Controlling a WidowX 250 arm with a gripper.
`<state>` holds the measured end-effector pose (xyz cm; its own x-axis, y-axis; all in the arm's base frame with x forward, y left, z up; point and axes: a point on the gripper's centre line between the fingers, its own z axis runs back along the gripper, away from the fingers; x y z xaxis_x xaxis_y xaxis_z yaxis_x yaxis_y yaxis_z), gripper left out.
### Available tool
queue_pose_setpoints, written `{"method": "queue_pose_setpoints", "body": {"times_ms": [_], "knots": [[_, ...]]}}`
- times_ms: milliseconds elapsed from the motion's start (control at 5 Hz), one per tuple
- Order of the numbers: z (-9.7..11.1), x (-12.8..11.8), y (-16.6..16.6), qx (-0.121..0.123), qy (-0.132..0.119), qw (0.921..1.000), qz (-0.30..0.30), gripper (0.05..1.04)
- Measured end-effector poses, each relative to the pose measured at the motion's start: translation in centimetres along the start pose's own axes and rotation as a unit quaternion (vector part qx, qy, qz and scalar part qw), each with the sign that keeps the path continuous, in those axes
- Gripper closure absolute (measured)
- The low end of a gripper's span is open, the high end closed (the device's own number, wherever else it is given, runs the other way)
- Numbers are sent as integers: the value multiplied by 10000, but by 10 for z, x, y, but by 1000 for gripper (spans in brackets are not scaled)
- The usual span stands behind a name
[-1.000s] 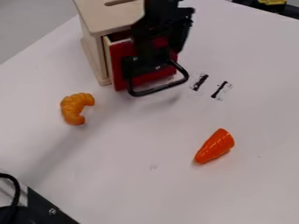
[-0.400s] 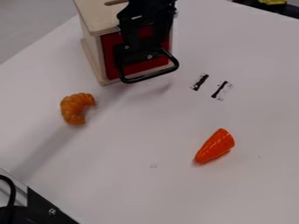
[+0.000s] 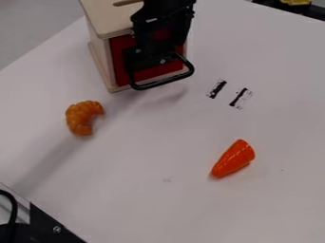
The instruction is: Close the drawer
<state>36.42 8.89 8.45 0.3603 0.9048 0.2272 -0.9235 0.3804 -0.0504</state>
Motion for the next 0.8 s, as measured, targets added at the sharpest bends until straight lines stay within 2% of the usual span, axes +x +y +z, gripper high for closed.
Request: {"method": "queue_pose_setpoints", "body": {"times_ms": [200, 400, 800], "knots": [[1, -3, -2, -79, 89, 9999, -94, 87], [27, 1, 4, -505, 55, 9986, -108, 87], [67, -17, 16, -1109, 239, 9922, -514, 86]]}}
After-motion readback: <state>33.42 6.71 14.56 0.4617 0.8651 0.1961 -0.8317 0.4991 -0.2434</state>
